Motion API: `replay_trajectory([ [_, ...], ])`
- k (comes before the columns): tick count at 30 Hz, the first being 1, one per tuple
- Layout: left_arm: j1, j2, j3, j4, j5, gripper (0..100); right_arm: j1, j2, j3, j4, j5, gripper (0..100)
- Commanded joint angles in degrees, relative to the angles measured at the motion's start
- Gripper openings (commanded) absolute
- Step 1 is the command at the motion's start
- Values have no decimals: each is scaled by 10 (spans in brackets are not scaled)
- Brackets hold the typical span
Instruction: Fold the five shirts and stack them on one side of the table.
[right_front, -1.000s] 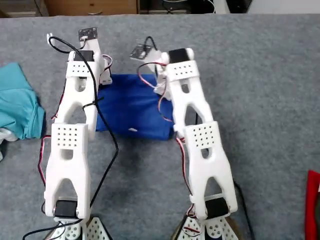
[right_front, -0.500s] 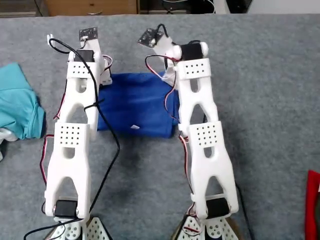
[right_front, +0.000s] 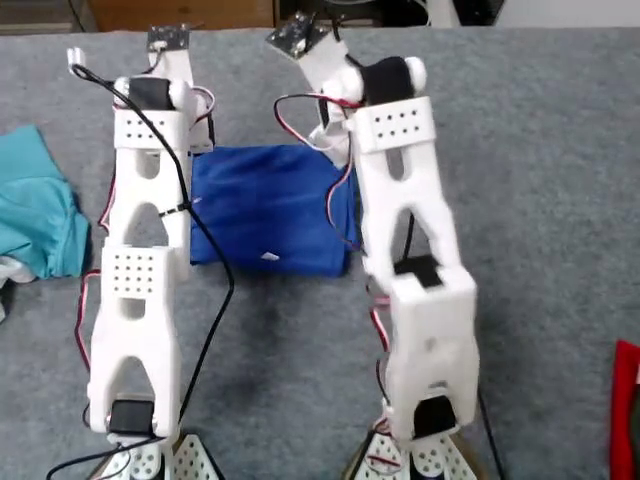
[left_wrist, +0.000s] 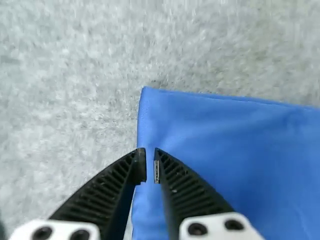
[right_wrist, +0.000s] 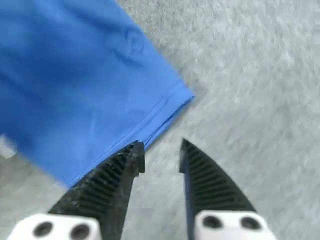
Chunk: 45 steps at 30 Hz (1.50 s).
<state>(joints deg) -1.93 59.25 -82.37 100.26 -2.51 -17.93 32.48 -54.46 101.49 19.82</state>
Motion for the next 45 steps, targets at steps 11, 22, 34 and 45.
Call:
replay_trajectory([
  [11, -4, -520, 630, -16, -29, 47, -34, -280, 407, -79, -128, 320],
  [22, -31, -1019, 1142, -193, -33, 171, -12, -226, 495, -168, -127, 320],
  [34, -75, -1095, 1249, -199, -35, 172, -9, -114, 493, -263, -348, 320],
  [45, -92, -1095, 1250, -198, -55, 172, -38, -10, 455, -266, -437, 318],
])
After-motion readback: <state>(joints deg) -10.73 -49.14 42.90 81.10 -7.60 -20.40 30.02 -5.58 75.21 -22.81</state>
